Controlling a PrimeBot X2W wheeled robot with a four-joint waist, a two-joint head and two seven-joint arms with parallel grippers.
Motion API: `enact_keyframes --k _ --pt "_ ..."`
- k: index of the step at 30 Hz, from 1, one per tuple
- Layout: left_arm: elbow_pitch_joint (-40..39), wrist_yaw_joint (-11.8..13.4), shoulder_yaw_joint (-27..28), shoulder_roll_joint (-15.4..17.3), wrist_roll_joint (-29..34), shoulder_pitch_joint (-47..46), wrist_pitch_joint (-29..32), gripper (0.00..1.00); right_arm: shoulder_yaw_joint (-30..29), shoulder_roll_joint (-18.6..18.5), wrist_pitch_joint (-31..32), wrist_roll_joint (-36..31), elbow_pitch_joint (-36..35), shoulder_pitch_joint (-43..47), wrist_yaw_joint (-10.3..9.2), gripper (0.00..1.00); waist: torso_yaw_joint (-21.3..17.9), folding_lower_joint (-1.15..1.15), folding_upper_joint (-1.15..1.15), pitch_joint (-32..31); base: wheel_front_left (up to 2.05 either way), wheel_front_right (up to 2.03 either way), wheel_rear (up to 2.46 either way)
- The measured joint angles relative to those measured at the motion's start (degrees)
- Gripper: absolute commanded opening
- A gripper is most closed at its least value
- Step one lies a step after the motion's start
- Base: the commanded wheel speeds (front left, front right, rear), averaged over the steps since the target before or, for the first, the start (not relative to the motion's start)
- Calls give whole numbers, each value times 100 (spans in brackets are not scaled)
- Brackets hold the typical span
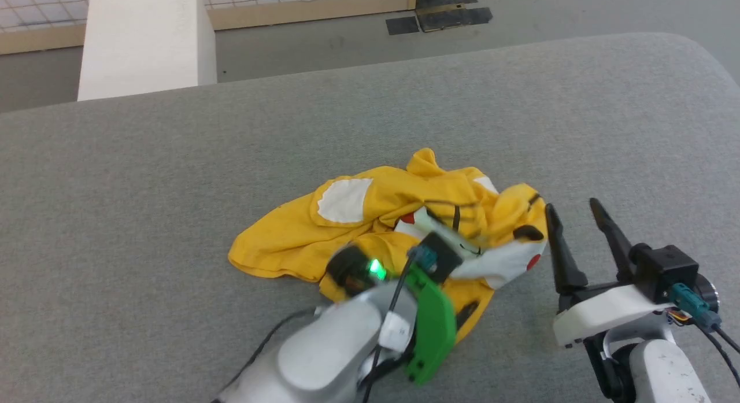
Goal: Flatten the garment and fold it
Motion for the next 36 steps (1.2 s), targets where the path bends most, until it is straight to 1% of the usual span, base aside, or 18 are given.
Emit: enact_keyframes --k 2,4,6,8,11,13,14,18,20,22,24,27,29,32,33,34,35,36 --pt "-46 0 -118 129 -343 181 237 100 -67 0 26 -30 -29 4 0 100 40 0 0 -11 0 0 0" --pt "-174 -1 -89 253 -617 335 283 100 -120 1 62 -42 -64 7 0 100 82 0 0 -21 0 0 0" --pt "-381 13 104 365 -775 458 102 100 -168 0 109 -71 -104 12 0 100 136 0 0 -32 0 0 0" --pt "-592 151 367 468 -855 567 -276 100 -196 1 152 -130 -154 12 0 100 188 0 0 -38 0 0 0" --pt "-857 592 875 630 -922 761 -972 100 -226 0 249 -237 -254 2 0 100 282 0 0 -35 0 0 0" --pt "-975 994 1255 761 -924 929 -1460 100 -242 0 303 -260 -319 -19 0 100 367 0 0 -27 0 0 0" --pt "-989 1136 1383 810 -925 991 -1600 100 -247 0 313 -267 -337 -30 0 100 397 0 0 -27 0 0 0" --pt "-976 1872 1959 999 -972 1261 -2072 100 -230 1 344 -257 -396 -64 0 100 509 0 0 -28 0 0 0" --pt "-889 2232 2151 1084 -981 1318 -2079 100 -197 1 345 -222 -397 -64 0 100 535 0 0 -22 0 0 0" --pt "-791 2476 2262 1141 -1011 1336 -2005 100 -159 2 344 -192 -388 -63 0 100 528 0 0 -10 0 0 0" --pt "-705 2643 2351 1166 -1089 1340 -1834 100 -125 3 343 -172 -343 -63 0 100 500 0 0 5 0 0 0" --pt "-513 2764 2324 1181 -1281 1344 -1295 100 -78 2 343 -154 -315 -58 0 100 429 0 0 22 0 0 0" --pt "-428 2786 2246 1191 -1362 1344 -916 100 -54 1 343 -142 -291 -54 0 100 376 0 0 27 0 0 0" --pt "-430 2786 2229 1229 -1439 1296 -589 100 -34 2 343 -142 -268 -52 0 100 287 0 0 25 0 0 0" --pt "-438 2771 2221 1259 -1472 1291 -539 45 -30 1 343 -140 -264 -50 0 100 259 0 0 20 0 0 0" --pt "-445 2726 2205 1285 -1475 1289 -531 31 -32 2 343 -136 -264 -47 0 100 237 0 0 14 0 0 0" --pt "-448 2705 2205 1300 -1480 1290 -533 0 -33 1 342 -136 -263 -42 0 100 224 0 0 5 0 0 0" --pt "-458 2672 2207 1308 -1480 1300 -568 0 -34 0 342 -136 -259 -31 0 100 215 0 0 -11 0 0 0"
